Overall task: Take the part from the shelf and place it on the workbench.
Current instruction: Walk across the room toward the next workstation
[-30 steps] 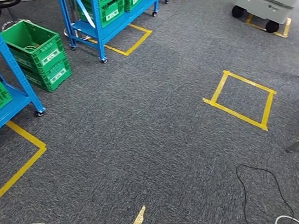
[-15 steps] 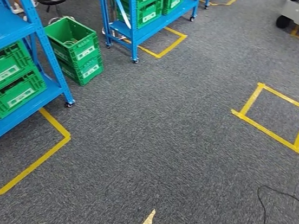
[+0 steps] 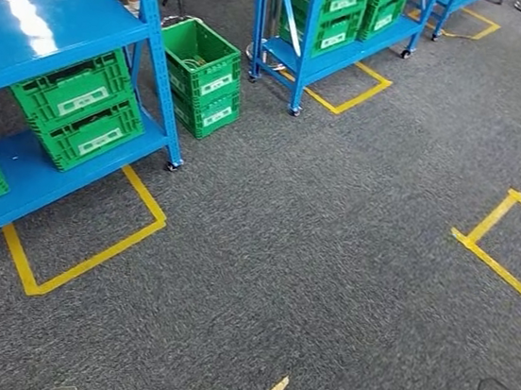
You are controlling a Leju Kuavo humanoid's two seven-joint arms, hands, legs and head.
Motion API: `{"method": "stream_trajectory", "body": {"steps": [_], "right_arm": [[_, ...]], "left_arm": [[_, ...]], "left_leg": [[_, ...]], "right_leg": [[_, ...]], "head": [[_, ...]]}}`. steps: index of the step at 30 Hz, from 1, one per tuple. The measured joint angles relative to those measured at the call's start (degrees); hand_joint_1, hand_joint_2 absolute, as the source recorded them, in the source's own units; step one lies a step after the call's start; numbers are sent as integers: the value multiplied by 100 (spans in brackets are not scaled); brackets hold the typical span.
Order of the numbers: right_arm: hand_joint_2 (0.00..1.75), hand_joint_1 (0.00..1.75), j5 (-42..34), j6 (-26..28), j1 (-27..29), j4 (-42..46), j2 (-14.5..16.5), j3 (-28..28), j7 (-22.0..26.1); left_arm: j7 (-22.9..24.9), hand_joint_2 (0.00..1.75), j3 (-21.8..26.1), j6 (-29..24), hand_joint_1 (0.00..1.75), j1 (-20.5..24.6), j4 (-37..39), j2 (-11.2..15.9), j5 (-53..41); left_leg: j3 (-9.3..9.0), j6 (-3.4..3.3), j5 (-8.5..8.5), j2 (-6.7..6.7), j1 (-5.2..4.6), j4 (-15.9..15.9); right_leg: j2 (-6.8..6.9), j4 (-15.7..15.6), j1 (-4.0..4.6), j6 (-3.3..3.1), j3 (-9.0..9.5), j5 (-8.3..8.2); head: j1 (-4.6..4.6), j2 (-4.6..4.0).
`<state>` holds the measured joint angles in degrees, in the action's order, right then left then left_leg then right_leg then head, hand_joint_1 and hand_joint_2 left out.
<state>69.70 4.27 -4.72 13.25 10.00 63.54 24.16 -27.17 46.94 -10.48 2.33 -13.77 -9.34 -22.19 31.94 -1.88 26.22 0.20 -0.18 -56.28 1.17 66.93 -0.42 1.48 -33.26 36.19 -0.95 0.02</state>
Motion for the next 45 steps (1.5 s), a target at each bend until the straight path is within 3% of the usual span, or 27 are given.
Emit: {"method": "stream_trajectory", "body": {"steps": [2, 3, 4, 6, 7, 9, 12, 14, 16, 17, 18, 19, 21, 22, 24, 27, 29, 31, 32, 34, 35, 37, 39, 40, 42, 44, 45], "right_arm": [[0, 0, -40, -58, 21, 0, -15, 5, -32], [0, 0, -66, -101, 28, 0, -29, 9, -49], [0, 0, -86, -136, 31, -1, -50, 13, -63], [0, 0, -109, -178, 32, -1, -91, 21, -81], [0, 0, -116, -186, 28, -2, -108, 25, -90], [0, 0, -127, -190, 26, -2, -129, 32, -107], [0, 0, -151, -190, 42, -2, -143, 43, -114], [0, 0, -190, -197, 51, -2, -149, 57, -113], [0, 0, -237, -204, 68, -2, -167, 78, -120], [0, 0, -256, -206, 80, -2, -181, 91, -134], [0, 0, -268, -209, 93, -2, -197, 107, -149], [0, 0, -275, -215, 105, -2, -213, 123, -164], [0, 0, -277, -225, 122, -3, -236, 150, -177], [0, 0, -277, -227, 124, -3, -243, 159, -179], [0, 0, -279, -229, 119, -4, -250, 170, -187], [0, 0, -281, -235, 85, -5, -252, 174, -185], [0, 0, -281, -238, 58, -6, -252, 175, -179], [0, 0, -281, -239, 66, -7, -254, 175, -179], [0, 0, -281, -239, 83, -7, -255, 175, -181], [0, 0, -280, -239, 117, -8, -263, 176, -184], [0, 0, -280, -239, 127, -9, -270, 179, -184], [0, 0, -274, -236, 145, -9, -283, 190, -181], [0, 0, -255, -224, 146, -10, -286, 202, -170], [0, 0, -244, -213, 139, -10, -285, 204, -163], [0, 0, -220, -189, 119, -13, -264, 205, -151], [0, 0, -207, -175, 106, -19, -237, 205, -148], [0, 0, -203, -171, 101, -24, -226, 205, -149]], "left_arm": [[-9, 0, 45, -21, 0, 4, 0, -7, 83], [-16, 0, 80, -37, 0, 0, 0, -9, 131], [-24, 0, 121, -49, 0, -3, 0, -10, 165], [-47, 0, 190, -58, 0, 0, 0, -11, 179], [-60, 0, 217, -58, 0, 6, 0, -10, 174], [-77, 0, 257, -58, 0, 15, 0, -9, 162], [-88, 0, 297, -75, 0, 29, -1, -9, 121], [-89, 0, 319, -98, 0, 46, -2, -15, 65], [-89, 0, 327, -119, 0, 54, -2, -36, 6], [-89, 0, 327, -129, 0, 47, -2, -50, -20], [-90, 0, 327, -137, 0, 37, -2, -64, -38], [-93, 0, 327, -140, 0, 27, -2, -78, -51], [-101, 0, 333, -142, 0, 10, -2, -96, -60], [-105, 0, 339, -143, 0, 7, -1, -101, -61], [-109, 0, 349, -144, 0, 17, -1, -104, -62], [-116, 0, 354, -146, 0, 31, -7, -99, -63], [-119, 0, 357, -146, 0, 34, -14, -98, -62], [-120, 0, 361, -144, 0, 39, -15, -109, -62], [-120, 0, 362, -143, 0, 37, -15, -114, -62], [-120, 0, 364, -143, 0, 26, -15, -123, -62], [-120, 0, 366, -143, 0, 22, -15, -127, -61], [-117, 0, 369, -144, 0, 21, -15, -134, -58], [-111, 0, 375, -139, 0, 29, -15, -132, -48], [-107, 0, 379, -131, 0, 35, -16, -125, -39], [-102, 0, 381, -107, 0, 51, -22, -97, -27], [-99, 0, 384, -93, 0, 67, -26, -72, -27], [-95, 0, 386, -96, 0, 67, -26, -62, -38]], "left_leg": [[-10, -28, 31, -118, -9, -2], [-32, -32, 50, -162, -13, -4], [-68, -24, 70, -199, -14, -5], [-142, 14, 124, -247, -22, -11], [-159, 42, 155, -261, -31, -23], [-155, 101, 195, -274, -42, -37], [-153, 193, 267, -235, -29, -115], [63, 251, 455, -146, -14, -567], [547, 287, 678, -98, 6, -1347], [773, 298, 689, -92, 17, -1637], [914, 301, 585, -90, 27, -1734], [955, 298, 368, -87, 37, -1624], [827, 265, -174, -55, 43, -1042], [729, 240, -320, -32, 24, -779], [565, 165, -219, -5, -31, -475], [324, 19, 1, -49, -48, -260], [110, -57, 107, -67, -29, -182], [-82, -93, 256, -80, -32, -158], [-188, -97, 342, -97, -33, -158], [-441, -91, 534, -136, -33, -157], [-575, -84, 638, -149, -32, -156], [-806, -54, 844, -161, -33, -148], [-963, 15, 981, -173, -30, -73], [-1019, 58, 965, -175, -28, -57], [-978, 136, 774, -164, -24, -250], [-675, 197, 581, -128, -19, -838], [-465, 219, 634, -109, -9, -1142]], "right_leg": [[-95, 627, -8, 17, -368, 143], [-105, 658, -8, 17, -431, 43], [-109, 443, -9, 10, -374, -167], [-144, -323, -8, -18, -72, -626], [-172, -657, -9, -35, 86, -737], [-219, -919, 0, -71, 222, -722], [-203, -987, -10, -146, 308, -680], [-166, -1029, -23, -199, 413, -634], [-124, -1036, -19, -222, 520, -537], [-108, -1036, -18, -219, 584, -476], [-98, -1036, -17, -210, 659, -410], [-93, -1038, -17, -199, 746, -340], [-88, -1049, -20, -170, 909, -187], [-88, -1059, -19, -143, 968, -114], [-73, -1098, -31, -63, 1063, -23], [-61, -906, -61, 70, 1077, -119], [-86, -258, -66, 102, 678, -181], [-103, 461, -64, 96, 81, -34], [-105, 657, -64, 96, -202, 106], [-106, 591, -60, 91, -572, 231], [-106, 359, -53, 82, -658, 92], [-109, -219, -23, 32, -717, -647], [-120, -529, 19, -42, -664, -1153], [-126, -570, 33, -80, -611, -1171], [-133, -726, 26, -149, -409, -1102], [-123, -911, 5, -193, -128, -1028], [-112, -982, 0, -207, 10, -984]], "head": [[-12, 0], [-16, 0], [-17, 0], [-21, 0], [-25, 0], [-32, 0], [-20, 0], [17, 0], [38, 0], [35, 0], [37, 0], [36, 0], [30, -1], [23, -1], [14, -1], [20, 0], [0, -1], [-22, -1], [-30, -1], [-43, -1], [-51, -1], [-63, -2], [-84, -2], [-89, -1], [-87, 0], [-72, 0], [-66, 0]]}}
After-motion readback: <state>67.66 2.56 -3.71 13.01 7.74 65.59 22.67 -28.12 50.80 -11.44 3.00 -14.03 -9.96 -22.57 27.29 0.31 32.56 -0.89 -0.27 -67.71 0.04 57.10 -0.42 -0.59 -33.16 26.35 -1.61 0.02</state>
